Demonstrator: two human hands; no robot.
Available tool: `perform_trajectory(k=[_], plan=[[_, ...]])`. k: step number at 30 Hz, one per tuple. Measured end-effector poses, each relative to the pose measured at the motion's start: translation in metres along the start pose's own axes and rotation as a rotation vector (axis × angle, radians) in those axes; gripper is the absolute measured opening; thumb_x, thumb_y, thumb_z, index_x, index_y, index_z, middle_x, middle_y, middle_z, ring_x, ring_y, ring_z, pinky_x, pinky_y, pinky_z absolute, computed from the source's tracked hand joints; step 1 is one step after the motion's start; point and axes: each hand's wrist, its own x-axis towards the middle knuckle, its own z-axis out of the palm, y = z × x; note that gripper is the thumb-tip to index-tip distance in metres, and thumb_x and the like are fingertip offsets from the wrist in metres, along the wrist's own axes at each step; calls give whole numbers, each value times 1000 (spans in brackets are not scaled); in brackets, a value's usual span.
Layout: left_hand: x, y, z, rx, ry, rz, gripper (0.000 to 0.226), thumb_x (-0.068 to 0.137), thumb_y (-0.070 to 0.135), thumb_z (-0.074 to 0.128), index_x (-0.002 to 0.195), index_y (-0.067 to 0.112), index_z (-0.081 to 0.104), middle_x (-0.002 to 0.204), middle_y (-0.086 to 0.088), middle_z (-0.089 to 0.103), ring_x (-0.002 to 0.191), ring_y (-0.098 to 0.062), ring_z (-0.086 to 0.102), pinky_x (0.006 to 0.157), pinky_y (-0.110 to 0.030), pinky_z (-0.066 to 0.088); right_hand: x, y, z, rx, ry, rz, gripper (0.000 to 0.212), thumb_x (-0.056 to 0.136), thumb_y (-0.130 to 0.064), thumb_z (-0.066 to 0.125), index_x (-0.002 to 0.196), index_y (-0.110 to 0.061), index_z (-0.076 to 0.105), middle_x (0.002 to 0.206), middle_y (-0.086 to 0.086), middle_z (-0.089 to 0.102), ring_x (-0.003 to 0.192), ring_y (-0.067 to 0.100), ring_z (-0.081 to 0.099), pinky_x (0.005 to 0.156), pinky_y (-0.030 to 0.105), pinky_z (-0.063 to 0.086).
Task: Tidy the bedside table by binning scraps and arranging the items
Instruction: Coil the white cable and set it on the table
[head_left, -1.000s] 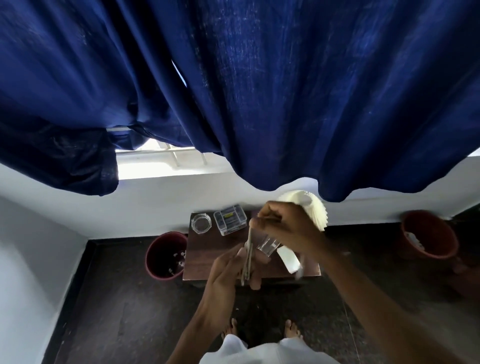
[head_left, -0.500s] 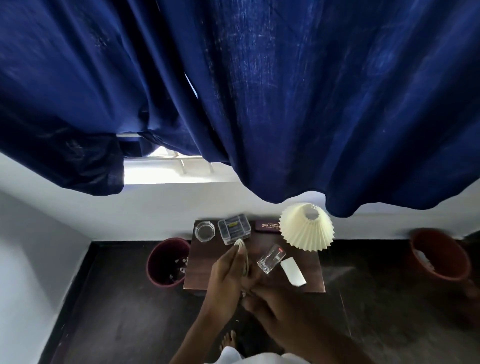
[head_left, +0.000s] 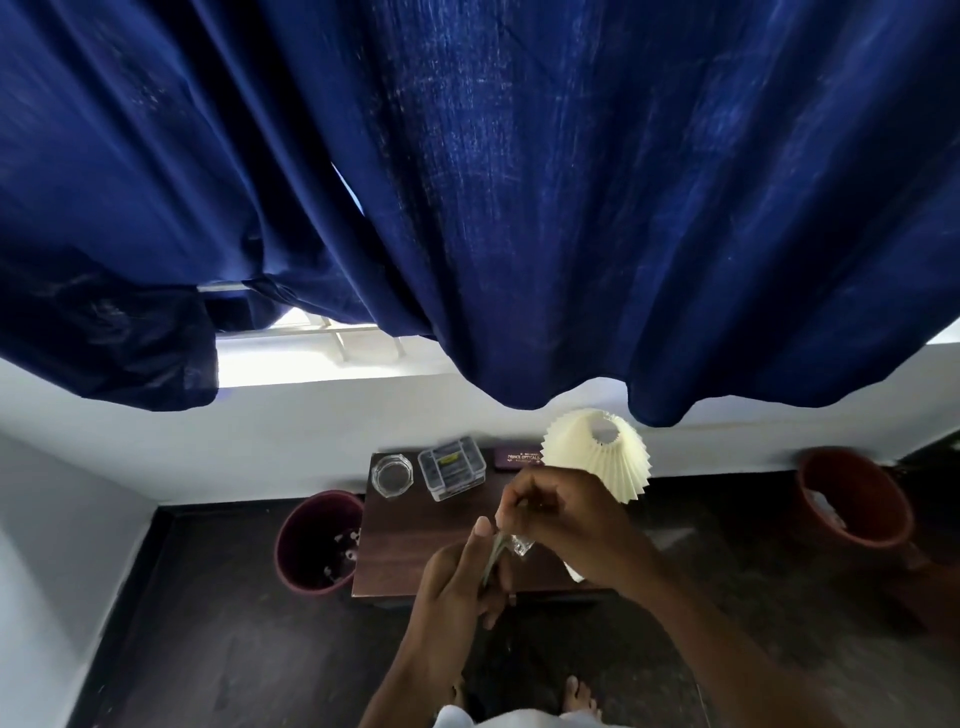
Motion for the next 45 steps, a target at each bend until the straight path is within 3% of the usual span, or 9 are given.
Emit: perform_trajectory(k=[2,5,10,19,26,30,33,36,45], plan=[[0,5,-3,-36,-3,-7,58,97,49,54,49,16,50,51,-8,43,41,-14,34,46,-25,27,-5,6,14,154,42,13,4,93,-19,67,92,-17,70,90,0,74,89,10,70,82,26,55],[2,9,-8,-89,-1,-34,60,96,49,54,48,15,42,43,-5,36,37,-15,28,43,-24,23,-12,6,39,432,107,124,23,97,-28,59,98,-5,66,92,15,72,88,22,68,85,36,55],[1,10,-24,-183,-79,-97,57,90,49,57,52,14,35,46,-1,22,40,-14,20,43,-24,19,-15,2,59,836,88,254,39,96,-31,53,100,6,63,80,20,68,69,26,66,67,34,56],[12,2,-36,-547,-240,-273,51,91,41,60,52,16,39,41,5,24,34,-7,23,36,-19,19,-17,0,59,471,322,222,26,83,-39,68,90,-14,74,89,14,76,89,33,72,83,48,58],[13,-5,-43,-753,-513,-285,51,91,34,68,50,11,49,40,4,22,33,-10,20,34,-19,20,-20,8,63,854,138,304,31,81,-26,70,97,0,67,87,13,71,79,18,67,69,27,57],[15,-9,-41,-814,-372,-314,50,88,31,68,47,11,48,36,6,30,33,-10,16,33,-19,16,-22,9,65,343,315,154,19,95,-21,61,93,-6,74,86,7,77,81,15,73,70,24,58],[19,-3,-36,-821,-152,-319,56,96,29,48,43,12,44,34,6,26,30,-8,16,32,-19,18,-25,9,66,266,266,74,31,100,-36,55,99,-13,76,90,0,78,88,13,74,77,23,58],[20,2,-32,-647,23,-343,56,95,31,45,43,11,41,34,4,28,28,-6,22,35,-19,18,-31,12,66,255,244,31,24,87,-29,74,103,-13,73,92,-2,78,89,10,74,77,22,58],[26,1,-18,-394,144,-355,55,96,40,59,51,11,48,42,-3,35,45,-16,43,60,-32,43,-28,18,60,210,358,25,31,87,-13,73,116,-16,63,88,-6,75,84,9,74,71,20,57]])
